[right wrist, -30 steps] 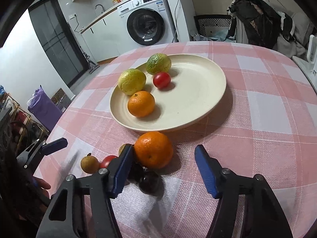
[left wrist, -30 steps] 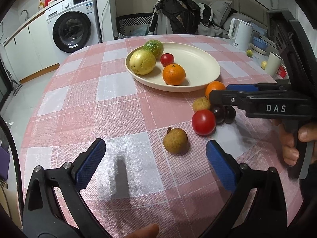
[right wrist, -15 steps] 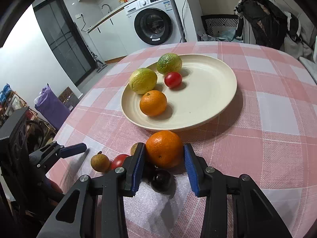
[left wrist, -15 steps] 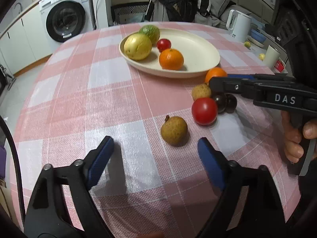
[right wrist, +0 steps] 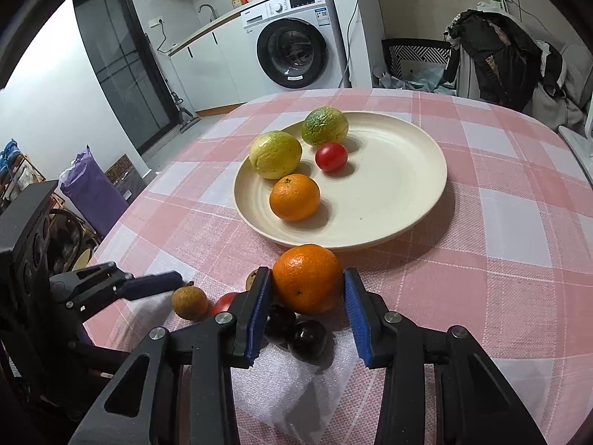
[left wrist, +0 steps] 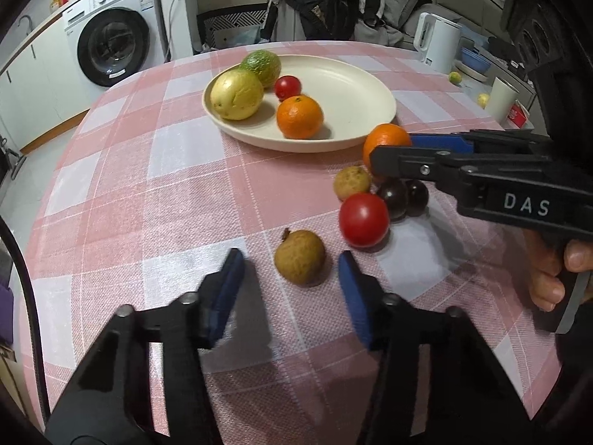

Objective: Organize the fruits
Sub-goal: 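Grasp the large navel orange with the right tool while the left tool grasps the brown kiwi, then carry the kiwi onto the plate with the left tool while the right tool carries the orange there, then open both tools and pull them back from the plate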

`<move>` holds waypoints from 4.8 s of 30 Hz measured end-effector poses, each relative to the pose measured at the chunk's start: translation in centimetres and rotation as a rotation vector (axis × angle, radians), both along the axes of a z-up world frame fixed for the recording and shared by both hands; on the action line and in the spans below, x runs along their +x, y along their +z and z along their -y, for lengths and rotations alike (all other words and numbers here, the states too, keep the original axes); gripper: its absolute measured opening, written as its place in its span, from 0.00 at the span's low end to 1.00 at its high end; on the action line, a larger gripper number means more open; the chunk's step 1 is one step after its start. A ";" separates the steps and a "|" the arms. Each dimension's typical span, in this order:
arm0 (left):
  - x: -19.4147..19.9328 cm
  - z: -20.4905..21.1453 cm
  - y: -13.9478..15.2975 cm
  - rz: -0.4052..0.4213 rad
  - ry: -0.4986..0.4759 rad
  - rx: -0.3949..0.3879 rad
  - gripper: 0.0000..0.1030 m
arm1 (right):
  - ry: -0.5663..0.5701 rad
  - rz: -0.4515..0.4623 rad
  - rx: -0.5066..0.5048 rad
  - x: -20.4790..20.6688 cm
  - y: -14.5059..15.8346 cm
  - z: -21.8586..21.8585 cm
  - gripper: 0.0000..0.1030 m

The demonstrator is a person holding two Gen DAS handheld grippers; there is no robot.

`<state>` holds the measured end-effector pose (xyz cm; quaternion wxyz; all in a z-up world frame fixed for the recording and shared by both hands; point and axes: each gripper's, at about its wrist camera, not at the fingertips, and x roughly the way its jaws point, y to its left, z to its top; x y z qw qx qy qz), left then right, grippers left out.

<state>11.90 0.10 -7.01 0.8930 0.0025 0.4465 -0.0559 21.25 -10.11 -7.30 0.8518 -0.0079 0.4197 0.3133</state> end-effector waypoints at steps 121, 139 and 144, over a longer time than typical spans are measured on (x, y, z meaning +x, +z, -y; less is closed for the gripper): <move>9.9 -0.5 1.9 0.194 0.031 -0.024 0.23 | -0.101 0.092 0.016 4.6 0.8 0.5 0.39; 4.0 -2.3 5.0 0.303 0.104 -0.064 0.86 | -0.123 0.146 -0.004 1.6 2.4 3.2 0.98; 1.2 -2.1 5.8 0.343 0.105 -0.051 0.99 | -0.095 0.178 -0.025 0.0 2.8 3.4 1.00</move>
